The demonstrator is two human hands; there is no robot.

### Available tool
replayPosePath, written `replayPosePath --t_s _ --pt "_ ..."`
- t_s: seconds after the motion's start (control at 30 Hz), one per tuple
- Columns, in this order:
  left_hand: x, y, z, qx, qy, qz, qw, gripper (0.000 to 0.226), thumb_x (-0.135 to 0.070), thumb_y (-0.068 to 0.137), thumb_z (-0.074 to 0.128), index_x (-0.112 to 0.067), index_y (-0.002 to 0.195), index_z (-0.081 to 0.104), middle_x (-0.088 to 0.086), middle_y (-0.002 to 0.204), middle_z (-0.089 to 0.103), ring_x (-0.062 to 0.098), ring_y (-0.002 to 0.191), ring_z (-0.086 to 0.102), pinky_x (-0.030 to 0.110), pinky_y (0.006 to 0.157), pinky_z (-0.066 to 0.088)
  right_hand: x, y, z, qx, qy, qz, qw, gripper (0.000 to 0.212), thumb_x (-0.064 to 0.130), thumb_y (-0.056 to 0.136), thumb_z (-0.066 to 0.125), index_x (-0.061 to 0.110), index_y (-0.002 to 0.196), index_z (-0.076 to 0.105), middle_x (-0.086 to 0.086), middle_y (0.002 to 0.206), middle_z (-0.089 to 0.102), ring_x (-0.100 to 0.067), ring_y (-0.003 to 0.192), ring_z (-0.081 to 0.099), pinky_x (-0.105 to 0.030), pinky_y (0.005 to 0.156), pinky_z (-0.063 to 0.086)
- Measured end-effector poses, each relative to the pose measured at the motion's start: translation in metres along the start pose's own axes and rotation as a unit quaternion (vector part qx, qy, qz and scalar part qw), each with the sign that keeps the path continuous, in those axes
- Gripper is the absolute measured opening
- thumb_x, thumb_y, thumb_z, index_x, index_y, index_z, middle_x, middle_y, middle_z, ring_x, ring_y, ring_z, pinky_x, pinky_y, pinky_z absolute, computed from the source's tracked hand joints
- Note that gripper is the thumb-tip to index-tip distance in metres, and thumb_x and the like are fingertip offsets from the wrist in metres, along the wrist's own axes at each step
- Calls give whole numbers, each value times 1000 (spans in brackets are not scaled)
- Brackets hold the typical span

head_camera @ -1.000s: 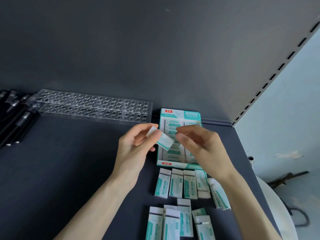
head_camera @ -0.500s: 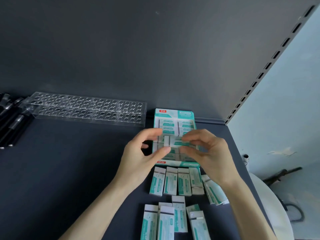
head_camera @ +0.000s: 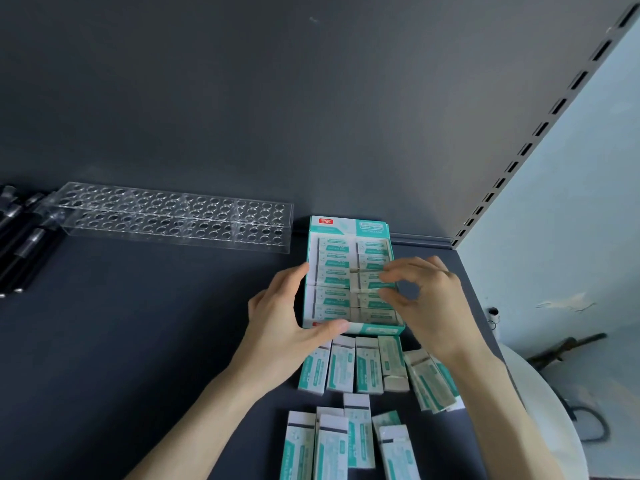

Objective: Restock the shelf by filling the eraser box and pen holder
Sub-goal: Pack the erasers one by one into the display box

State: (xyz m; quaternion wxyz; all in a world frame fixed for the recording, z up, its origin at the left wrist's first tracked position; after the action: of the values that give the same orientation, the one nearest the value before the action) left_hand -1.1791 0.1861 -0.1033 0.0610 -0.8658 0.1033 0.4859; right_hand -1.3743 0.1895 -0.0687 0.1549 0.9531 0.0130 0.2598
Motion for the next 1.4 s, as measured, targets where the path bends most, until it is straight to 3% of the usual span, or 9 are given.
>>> replayPosePath --t_s 0.13,0.3,0.43,0.73,0.83,0.9,1.07,1.23,1.4 --pt "0 1 0 -7 6 0 1000 88 -50 68 75 -37 143 30 -23 141 35 14 136 26 33 109 28 -2 2 5 7 -12 -11 1000 14 7 79 72 12 92 73 6 104 65 -12 90 40 -22 75 35" --pt "0 1 -1 -10 -1 -1 1000 87 -47 67 77 -37 142 33 -27 134 35 15 136 30 44 111 32 0 4 9 5 -14 -25 1000 13 7 78 73 13 90 74 6 99 63 -19 90 42 -31 78 39" --pt "0 2 -1 -11 3 1 1000 87 -46 68 78 -36 142 32 -29 130 32 16 136 29 43 111 31 2 9 12 3 -21 -13 1000 14 5 79 71 12 90 74 4 98 65 -18 88 42 -34 78 42" --pt "-5 0 -4 -24 17 1 1000 88 -46 69 77 -33 143 31 -20 141 34 16 136 27 29 104 24 4 4 6 17 -7 2 1000 16 14 83 68 17 99 72 9 106 60 -12 95 38 -21 82 35" --pt "-14 -4 -6 -42 44 38 997 85 -46 70 77 -31 142 33 -25 130 30 -2 123 23 29 106 21 6 -12 -5 -5 47 17 999 15 18 82 69 19 97 71 16 97 56 -11 93 44 -8 75 33" --pt "-21 -9 -6 -67 78 71 992 83 -47 71 76 -26 141 36 -20 135 31 -13 111 16 30 108 18 6 -28 -11 -19 78 30 996 12 18 83 69 21 95 71 22 90 56 -10 90 49 -6 73 35" --pt "-37 -34 -5 -125 106 166 973 62 -62 73 58 -23 121 58 -13 125 48 -2 116 34 25 97 21 4 -69 -24 -51 144 50 987 15 15 82 70 28 87 69 23 83 60 -5 85 52 -6 69 39" --pt "-42 -69 17 -53 75 183 979 42 -62 74 55 -30 99 66 -23 99 58 -6 103 45 12 93 21 -6 -105 -27 -81 123 65 987 19 16 81 72 26 96 68 20 96 58 -9 97 50 -5 80 36" --pt "-45 -93 35 34 119 192 974 58 -70 70 49 -29 108 65 -21 103 50 -6 106 39 12 94 18 -8 -120 -26 -83 85 66 991 38 22 80 72 15 116 62 4 121 51 -18 115 41 -4 89 27"
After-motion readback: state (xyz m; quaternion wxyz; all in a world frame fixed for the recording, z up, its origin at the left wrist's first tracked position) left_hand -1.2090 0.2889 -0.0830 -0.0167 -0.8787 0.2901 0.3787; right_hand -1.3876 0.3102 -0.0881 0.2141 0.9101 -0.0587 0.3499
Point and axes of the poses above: each hand's wrist, its own y-axis towards the middle knuckle, its own z-axis out of the palm, x = y × z, the point moved 5 cm from there along y, towards the middle knuckle
